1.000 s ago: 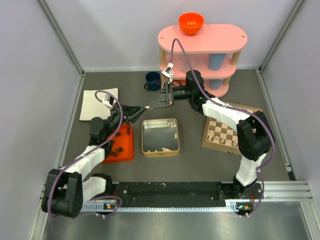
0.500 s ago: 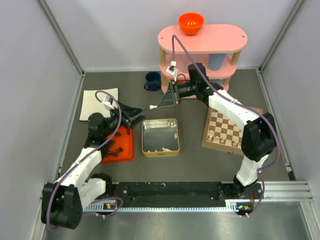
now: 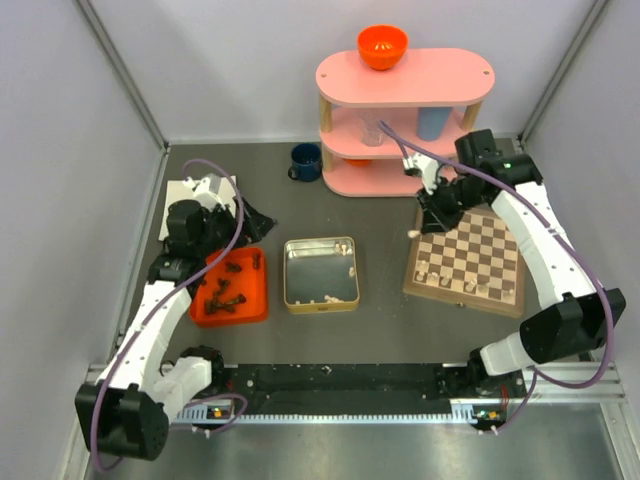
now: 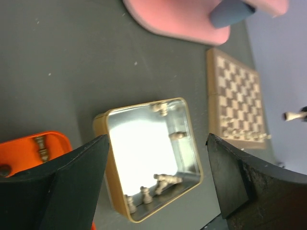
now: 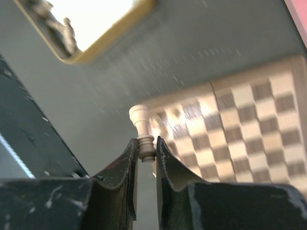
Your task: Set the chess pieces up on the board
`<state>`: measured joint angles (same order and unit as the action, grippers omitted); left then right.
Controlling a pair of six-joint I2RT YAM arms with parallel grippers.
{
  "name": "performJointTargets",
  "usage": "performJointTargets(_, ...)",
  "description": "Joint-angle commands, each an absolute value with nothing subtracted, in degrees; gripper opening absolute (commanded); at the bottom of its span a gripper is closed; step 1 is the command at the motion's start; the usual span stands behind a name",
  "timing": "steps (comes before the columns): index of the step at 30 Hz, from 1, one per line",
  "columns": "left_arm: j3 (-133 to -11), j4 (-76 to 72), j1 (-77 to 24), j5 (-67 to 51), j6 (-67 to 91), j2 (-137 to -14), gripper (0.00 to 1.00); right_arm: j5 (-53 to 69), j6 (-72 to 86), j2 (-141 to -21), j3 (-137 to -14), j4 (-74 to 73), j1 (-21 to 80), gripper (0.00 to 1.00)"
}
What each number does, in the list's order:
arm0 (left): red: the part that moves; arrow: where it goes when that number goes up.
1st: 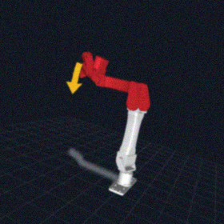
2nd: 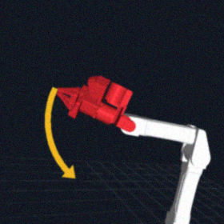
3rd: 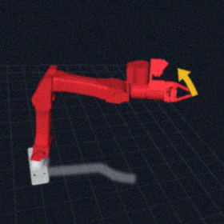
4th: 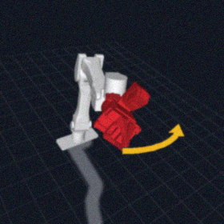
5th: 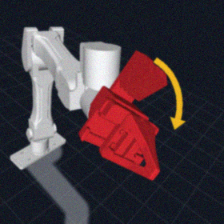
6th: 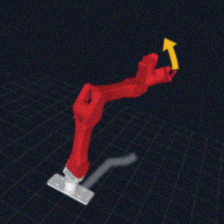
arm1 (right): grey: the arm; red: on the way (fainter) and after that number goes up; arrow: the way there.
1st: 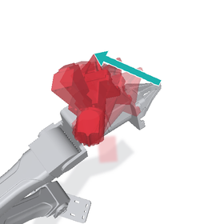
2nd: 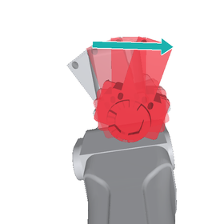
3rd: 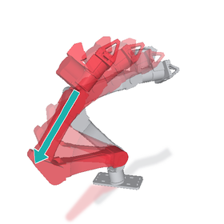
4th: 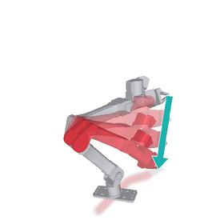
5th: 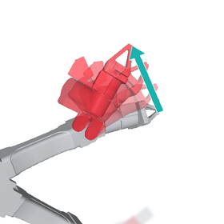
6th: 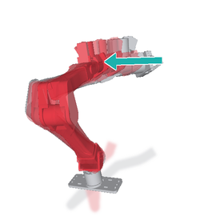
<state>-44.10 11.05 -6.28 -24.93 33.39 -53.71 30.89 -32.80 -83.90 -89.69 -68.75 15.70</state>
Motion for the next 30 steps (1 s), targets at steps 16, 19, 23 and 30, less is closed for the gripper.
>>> performJointTargets(16, -48.17, 10.20, -5.10, -32.26, 20.39, -66.71, 0.86, -1.67, -44.12, -91.75, -86.32, -89.83, 13.36, 0.05)
performJointTargets(19, -47.81, 10.19, -5.10, -32.34, 20.39, -66.62, 0.86, -1.85, -43.33, -92.20, -83.42, -88.42, 13.45, 0.06)
performJointTargets(23, -47.64, 10.37, -5.01, -32.78, 20.48, -66.71, 0.86, -1.76, -42.54, -92.02, -79.72, -87.19, 13.53, 0.06)
performJointTargets(30, -47.20, 10.37, -5.01, -33.05, 21.18, -66.80, 0.86, -0.53, -40.08, -92.90, -75.41, -84.12, 13.62, 0.07)
